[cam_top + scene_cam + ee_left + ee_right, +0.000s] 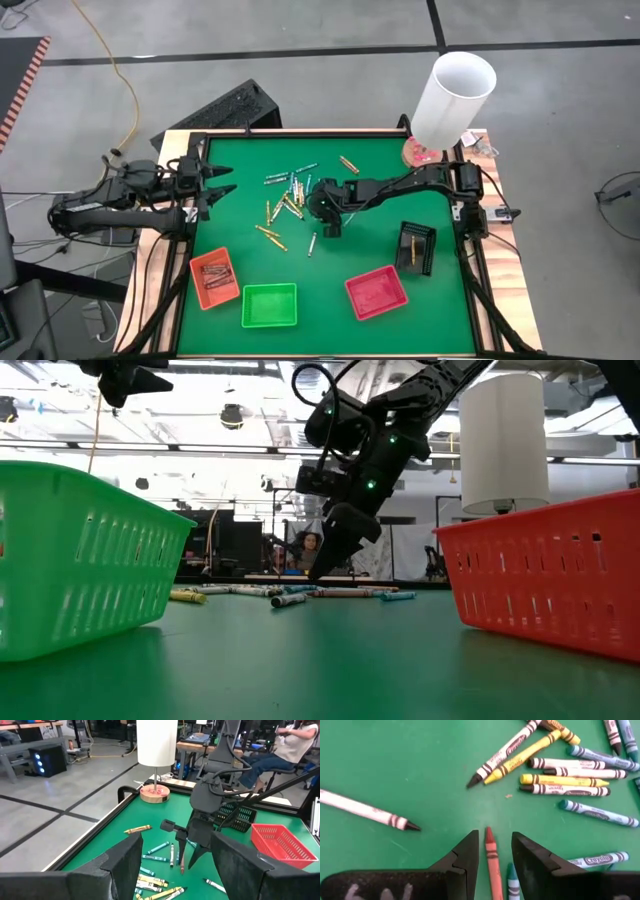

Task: Sort crayons
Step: Put the brown crayon into the orange bin

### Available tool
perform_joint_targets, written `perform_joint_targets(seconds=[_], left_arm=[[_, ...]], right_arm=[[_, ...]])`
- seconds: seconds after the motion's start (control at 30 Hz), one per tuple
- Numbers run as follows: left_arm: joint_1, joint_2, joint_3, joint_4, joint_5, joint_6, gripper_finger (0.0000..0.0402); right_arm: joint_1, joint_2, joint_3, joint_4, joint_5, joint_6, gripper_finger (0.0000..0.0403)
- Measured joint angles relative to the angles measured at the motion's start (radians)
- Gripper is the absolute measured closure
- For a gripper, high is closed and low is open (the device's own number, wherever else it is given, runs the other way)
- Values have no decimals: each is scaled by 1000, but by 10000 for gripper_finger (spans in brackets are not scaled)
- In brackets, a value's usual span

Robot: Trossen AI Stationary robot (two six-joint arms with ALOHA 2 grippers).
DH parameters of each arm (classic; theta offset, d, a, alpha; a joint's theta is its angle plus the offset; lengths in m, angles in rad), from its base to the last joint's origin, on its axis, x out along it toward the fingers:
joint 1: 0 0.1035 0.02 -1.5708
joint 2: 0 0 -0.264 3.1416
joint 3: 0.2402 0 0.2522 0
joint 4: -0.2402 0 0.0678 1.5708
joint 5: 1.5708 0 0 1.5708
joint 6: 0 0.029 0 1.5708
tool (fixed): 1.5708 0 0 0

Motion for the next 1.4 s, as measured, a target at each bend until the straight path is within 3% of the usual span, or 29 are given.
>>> perform_joint_targets(seconds=[0.6,0.77,1.0,1.4], left_arm=[[0,0,0,-8,1,-9,178],[0,0,0,-8,0,-9,178],[0,0,0,-7,0,-9,178],[0,0,0,-10,0,-17,178]], right_arm=[[-10,71,3,5,2,-7,277],[-10,87,3,4,3,12,307],[-19,89,2,-2,5,62,390],[-20,55,-5,111,28,131,400]])
